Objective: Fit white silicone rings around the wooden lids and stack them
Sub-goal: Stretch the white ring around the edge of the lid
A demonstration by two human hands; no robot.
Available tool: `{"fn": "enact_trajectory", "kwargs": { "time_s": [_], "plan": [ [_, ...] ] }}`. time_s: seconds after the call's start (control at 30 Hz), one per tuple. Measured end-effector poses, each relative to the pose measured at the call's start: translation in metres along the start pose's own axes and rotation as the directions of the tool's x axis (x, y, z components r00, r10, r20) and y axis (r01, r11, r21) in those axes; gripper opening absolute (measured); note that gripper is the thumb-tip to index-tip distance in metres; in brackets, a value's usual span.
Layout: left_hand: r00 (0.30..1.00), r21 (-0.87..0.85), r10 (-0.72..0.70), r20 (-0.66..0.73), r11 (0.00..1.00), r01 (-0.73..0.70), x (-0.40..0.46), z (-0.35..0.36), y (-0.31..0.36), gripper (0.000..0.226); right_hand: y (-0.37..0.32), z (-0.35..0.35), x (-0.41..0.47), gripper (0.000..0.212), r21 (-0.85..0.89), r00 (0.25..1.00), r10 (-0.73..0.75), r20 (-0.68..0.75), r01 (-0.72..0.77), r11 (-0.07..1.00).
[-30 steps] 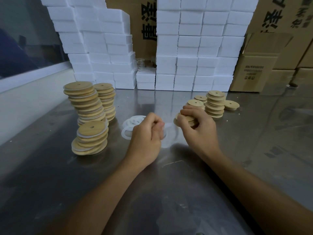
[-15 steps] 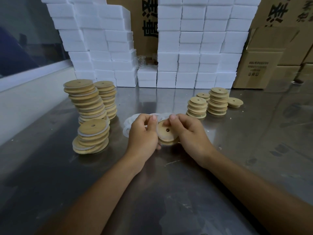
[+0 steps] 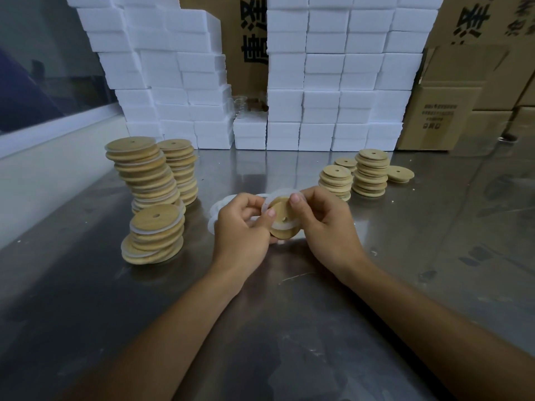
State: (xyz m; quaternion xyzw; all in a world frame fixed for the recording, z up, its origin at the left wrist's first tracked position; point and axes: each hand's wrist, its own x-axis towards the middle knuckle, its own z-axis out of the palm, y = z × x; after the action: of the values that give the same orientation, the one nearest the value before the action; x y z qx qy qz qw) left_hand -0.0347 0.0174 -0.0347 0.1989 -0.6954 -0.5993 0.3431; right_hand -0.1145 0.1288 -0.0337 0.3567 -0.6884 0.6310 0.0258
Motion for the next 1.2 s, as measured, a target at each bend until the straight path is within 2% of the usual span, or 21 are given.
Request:
{"fn": "enact_trajectory", "kwargs": {
  "time_s": [0.27,0.63,0.8,1.0,1.2],
  "plan": [
    [0.998,0.008,0.058,0.001,0.998,-0.058,0.003,-0.003,-0.006,0.004,0.000,-0.006,0.001,0.011,-0.037,1.000,-0.002,-0.022,0.001,0.999],
    [0.994,0.065,0.109,-0.031,0.992,-0.107,0.005,-0.005,-0.009,0.016,0.001,-0.011,0.003,0.004,0.022,0.996,0.085,-0.013,-0.084,0.996],
    [0.985,0.164,0.164,-0.049,0.974,-0.154,0.007,-0.005,-0.011,0.027,0.003,-0.023,0.006,0.006,-0.098,0.997,0.070,0.025,-0.067,0.993],
    [0.984,0.200,0.171,-0.051,0.967,-0.158,0.008,-0.007,-0.012,0.027,0.006,-0.027,0.008,0.005,-0.044,0.989,0.128,0.073,-0.125,0.991],
    [0.992,0.136,0.122,-0.026,0.984,-0.117,0.011,-0.009,-0.015,0.028,0.007,-0.027,0.008,0.007,0.054,0.979,0.195,0.065,-0.198,0.979]
  ]
}}
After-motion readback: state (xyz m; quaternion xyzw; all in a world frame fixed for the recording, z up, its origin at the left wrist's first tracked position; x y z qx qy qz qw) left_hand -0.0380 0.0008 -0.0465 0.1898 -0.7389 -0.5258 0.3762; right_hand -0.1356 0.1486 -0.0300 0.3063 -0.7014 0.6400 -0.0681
